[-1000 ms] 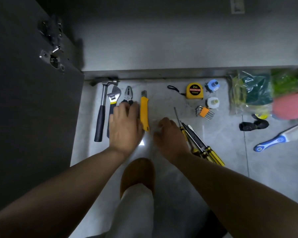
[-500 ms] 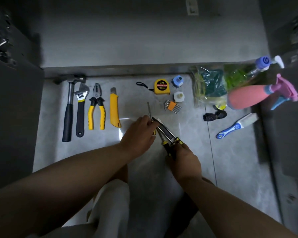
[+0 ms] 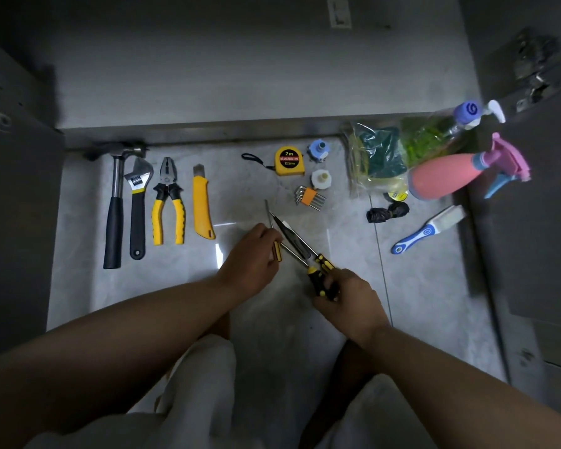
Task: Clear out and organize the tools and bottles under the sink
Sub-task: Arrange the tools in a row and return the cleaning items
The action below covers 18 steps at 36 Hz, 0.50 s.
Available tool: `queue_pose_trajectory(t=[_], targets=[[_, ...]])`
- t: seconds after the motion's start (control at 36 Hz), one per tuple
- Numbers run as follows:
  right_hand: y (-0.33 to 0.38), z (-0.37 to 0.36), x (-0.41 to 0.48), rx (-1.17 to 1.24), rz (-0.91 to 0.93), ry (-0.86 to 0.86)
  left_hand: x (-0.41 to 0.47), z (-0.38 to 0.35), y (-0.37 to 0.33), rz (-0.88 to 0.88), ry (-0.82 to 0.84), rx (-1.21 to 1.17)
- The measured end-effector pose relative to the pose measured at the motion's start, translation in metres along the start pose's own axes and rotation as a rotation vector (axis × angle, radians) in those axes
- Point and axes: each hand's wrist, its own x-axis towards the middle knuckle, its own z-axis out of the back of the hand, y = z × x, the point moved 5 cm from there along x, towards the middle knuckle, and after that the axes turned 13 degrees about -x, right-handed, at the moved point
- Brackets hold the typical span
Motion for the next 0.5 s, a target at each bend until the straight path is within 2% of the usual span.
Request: queue_pose_trajectory(t=[0.11, 0.19, 0.25, 0.33, 0.36, 0.5], targets=[[0.004, 0.011, 0.006, 0.176, -0.035, -0.026, -0.004, -0.003, 0.000, -0.030, 0.049, -0.047], [0.012, 0.018, 0.015, 0.283, -0.038, -0.027, -0.003, 0.002, -0.006, 0.006, -0.046, -0.184], [0.021, 0.023, 0.021, 0.315, -0.016, -0.012, 0.002, 0.005, -0.013, 0.118, -0.057, -0.421], [0.035, 0.035, 0.026, 0.368, 0.019, 0.004, 0.008, 0.000, -0.026, 0.333, 0.052, -0.905], [0.039, 0.039, 0.027, 0.411, 0.028, 0.015, 0.010, 0.002, -0.030, 0.363, 0.055, -0.986], [0.029, 0.060, 0.037, 0.559, -0.040, -0.012, 0.017, 0.019, -0.026, 0.386, -0.002, -0.999]])
